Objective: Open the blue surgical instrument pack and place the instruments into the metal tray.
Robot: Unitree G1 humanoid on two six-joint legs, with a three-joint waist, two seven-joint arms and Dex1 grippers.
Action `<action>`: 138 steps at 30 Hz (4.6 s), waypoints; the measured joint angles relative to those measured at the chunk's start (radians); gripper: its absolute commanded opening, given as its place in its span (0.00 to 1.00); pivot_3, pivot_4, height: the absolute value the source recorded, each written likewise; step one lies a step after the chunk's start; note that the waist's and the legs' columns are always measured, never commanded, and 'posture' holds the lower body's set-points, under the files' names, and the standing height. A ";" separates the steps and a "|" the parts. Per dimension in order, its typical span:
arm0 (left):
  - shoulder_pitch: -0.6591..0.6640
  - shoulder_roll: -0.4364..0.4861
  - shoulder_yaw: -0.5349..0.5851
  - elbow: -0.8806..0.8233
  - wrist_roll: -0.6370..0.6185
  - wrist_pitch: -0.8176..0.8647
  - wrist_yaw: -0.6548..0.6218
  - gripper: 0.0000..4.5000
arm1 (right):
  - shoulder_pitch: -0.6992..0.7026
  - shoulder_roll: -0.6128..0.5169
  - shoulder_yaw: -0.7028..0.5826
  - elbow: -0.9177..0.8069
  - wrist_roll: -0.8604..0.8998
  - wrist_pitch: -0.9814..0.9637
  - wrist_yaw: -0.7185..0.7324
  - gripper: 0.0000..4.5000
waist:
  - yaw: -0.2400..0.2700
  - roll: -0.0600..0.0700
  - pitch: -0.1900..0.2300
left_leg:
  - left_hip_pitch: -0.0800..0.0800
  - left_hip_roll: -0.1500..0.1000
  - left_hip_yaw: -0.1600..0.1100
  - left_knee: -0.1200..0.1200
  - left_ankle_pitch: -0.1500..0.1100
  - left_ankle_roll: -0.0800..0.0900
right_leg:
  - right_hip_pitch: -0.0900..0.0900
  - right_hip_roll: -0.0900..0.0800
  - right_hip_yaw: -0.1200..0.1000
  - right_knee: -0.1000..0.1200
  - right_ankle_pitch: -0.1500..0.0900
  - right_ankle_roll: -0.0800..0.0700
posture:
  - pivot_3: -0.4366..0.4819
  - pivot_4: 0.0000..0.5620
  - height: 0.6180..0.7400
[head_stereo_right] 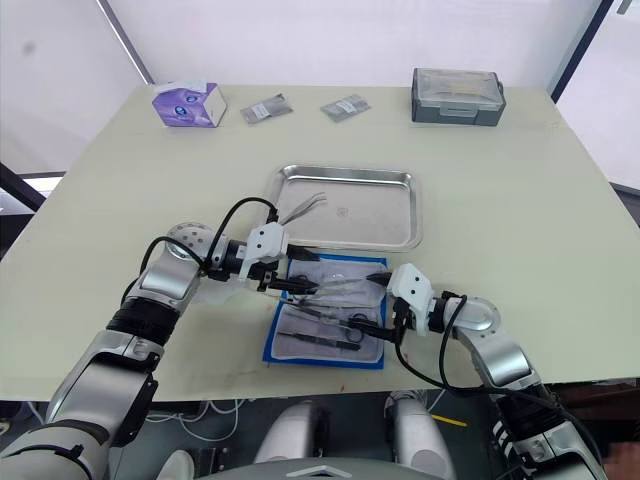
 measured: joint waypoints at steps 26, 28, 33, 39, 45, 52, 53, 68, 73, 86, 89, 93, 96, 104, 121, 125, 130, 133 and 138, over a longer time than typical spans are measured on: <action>-0.020 -0.001 -0.039 0.014 0.020 0.030 -0.032 0.02 | 0.016 0.000 0.001 -0.003 0.000 0.000 -0.019 1.00 | 0.003 0.002 -0.010 | 0.001 0.000 0.000 -0.001 0.000 0.000 | 0.002 0.000 0.000 -0.002 0.000 0.000 | 0.48 0.27 0.93; -0.020 -0.001 -0.038 0.014 0.017 0.040 -0.035 0.02 | 0.017 0.000 0.001 -0.004 0.000 0.000 -0.019 1.00 | 0.003 0.002 -0.010 | 0.002 0.000 -0.001 -0.001 0.000 0.000 | 0.002 0.000 -0.001 -0.002 0.000 0.000 | 0.48 0.27 0.93; -0.033 -0.001 -0.039 0.013 0.018 0.081 -0.043 0.02 | 0.017 0.000 0.001 -0.004 0.000 0.000 -0.019 1.00 | 0.003 0.002 -0.010 | 0.002 0.000 -0.001 -0.001 0.000 0.000 | 0.003 0.001 -0.001 -0.003 0.000 0.000 | 0.48 0.27 0.93; -0.060 0.014 -0.063 -0.063 0.029 0.253 -0.054 0.02 | 0.018 0.000 0.000 -0.005 0.000 0.000 -0.019 1.00 | 0.003 0.002 -0.010 | 0.001 0.000 -0.001 -0.001 0.000 0.000 | 0.003 0.001 -0.001 -0.003 0.000 0.000 | 0.48 0.27 0.93; -0.078 0.024 -0.079 -0.130 0.046 0.381 -0.053 0.02 | 0.018 0.000 0.000 -0.005 0.000 0.000 -0.019 1.00 | 0.003 0.002 -0.010 | 0.001 0.000 -0.001 -0.001 0.000 0.000 | 0.003 0.001 -0.001 -0.003 0.000 0.000 | 0.48 0.27 0.93; -0.097 0.036 -0.100 -0.167 0.047 0.460 -0.054 0.02 | 0.018 0.000 0.000 -0.005 0.000 0.000 -0.020 1.00 | 0.003 0.002 -0.010 | 0.001 0.000 -0.001 -0.001 0.000 0.000 | 0.003 0.001 -0.001 -0.003 0.000 0.000 | 0.48 0.27 0.93; -0.101 0.038 -0.105 -0.171 0.047 0.464 -0.054 0.02 | 0.018 0.001 0.000 -0.005 0.000 0.000 -0.020 1.00 | 0.003 0.002 -0.010 | 0.001 0.000 -0.001 -0.001 0.000 0.000 | 0.003 0.001 -0.001 -0.003 0.000 0.000 | 0.48 0.27 0.93; -0.102 0.105 -0.111 -0.204 0.034 0.483 -0.071 0.02 | 0.016 0.006 0.002 -0.004 -0.002 0.000 -0.020 1.00 | -0.001 0.003 -0.010 | 0.001 0.001 -0.002 -0.001 0.000 0.000 | 0.003 0.001 -0.001 -0.003 0.000 0.000 | 0.48 0.27 0.93; -0.101 0.161 -0.107 -0.204 0.016 0.480 -0.090 0.02 | 0.016 0.007 0.002 -0.003 -0.003 0.000 -0.019 1.00 | -0.002 0.003 -0.010 | 0.002 0.001 -0.002 -0.001 0.000 0.000 | 0.003 0.001 -0.001 -0.004 0.000 0.000 | 0.48 0.27 0.93; -0.082 0.271 -0.070 -0.249 -0.028 0.512 -0.131 0.02 | 0.014 0.008 0.002 -0.001 -0.003 0.000 -0.017 1.00 | -0.002 0.003 -0.010 | 0.002 0.001 -0.002 -0.001 0.000 0.000 | 0.003 0.001 -0.001 -0.004 0.000 0.000 | 0.48 0.27 0.93; -0.082 0.302 -0.055 -0.261 -0.044 0.526 -0.139 0.02 | 0.014 0.008 0.002 0.000 -0.003 0.000 -0.016 1.00 | -0.002 0.003 -0.010 | 0.002 0.001 -0.002 -0.001 0.000 0.000 | 0.003 0.001 -0.001 -0.004 0.000 0.000 | 0.48 0.27 0.93; -0.081 0.338 -0.028 -0.284 -0.068 0.533 -0.153 0.02 | 0.013 0.009 0.002 0.001 -0.003 0.000 -0.015 1.00 | -0.002 0.003 -0.010 | 0.002 0.001 -0.002 -0.001 0.000 0.000 | 0.003 0.001 -0.001 -0.004 0.000 0.000 | 0.48 0.27 0.93; -0.081 0.353 -0.011 -0.283 -0.085 0.532 -0.155 0.02 | 0.012 0.009 0.002 0.002 -0.003 0.000 -0.014 1.00 | -0.002 0.003 -0.010 | 0.002 0.001 -0.001 -0.001 0.000 0.000 | 0.003 0.002 -0.001 -0.004 0.000 0.000 | 0.48 0.27 0.93; -0.172 0.277 0.118 -0.250 -0.156 0.649 -0.028 0.02 | 0.007 0.009 0.002 0.007 -0.004 -0.001 -0.007 1.00 | -0.002 0.002 -0.010 | 0.002 0.001 -0.001 -0.001 0.000 0.000 | 0.003 0.002 -0.001 -0.004 0.000 0.000 | 0.48 0.27 0.93; -0.150 -0.126 0.165 -0.434 -0.114 1.116 0.726 0.02 | 0.006 0.012 0.003 0.011 -0.004 -0.004 -0.004 1.00 | -0.005 0.002 -0.010 | 0.002 0.000 -0.010 -0.002 0.000 0.000 | 0.005 0.001 -0.001 -0.004 0.000 0.000 | 0.48 0.27 0.93; -0.150 -0.193 0.154 -0.430 -0.080 1.133 0.836 0.02 | 0.003 0.011 0.002 0.016 -0.004 -0.004 0.002 1.00 | -0.002 0.002 -0.010 | 0.004 0.000 -0.011 -0.002 0.000 0.000 | 0.007 0.001 -0.002 -0.005 0.000 0.000 | 0.48 0.27 0.93; -0.151 -0.242 0.116 -0.338 -0.046 1.101 0.911 0.02 | -0.001 0.018 0.005 0.026 -0.008 -0.006 0.006 1.00 | -0.004 0.002 -0.010 | 0.011 -0.001 -0.010 -0.006 0.000 0.000 | 0.012 0.001 -0.001 -0.007 0.000 0.000 | 0.48 0.27 0.93; -0.163 -0.248 0.116 -0.257 -0.030 1.063 0.931 0.02 | -0.002 0.019 0.005 0.031 -0.008 -0.010 0.005 1.00 | -0.004 0.002 -0.010 | 0.012 -0.001 -0.010 -0.007 0.000 0.000 | 0.012 0.001 0.000 -0.007 0.000 0.000 | 0.48 0.27 0.93; -0.200 -0.257 0.099 -0.155 -0.004 0.993 0.938 0.02 | -0.002 0.025 0.005 0.036 -0.010 -0.018 0.005 1.00 | -0.005 0.002 -0.010 | 0.013 -0.001 -0.009 -0.008 0.000 0.000 | 0.013 0.001 0.000 -0.008 0.000 0.000 | 0.48 0.27 0.93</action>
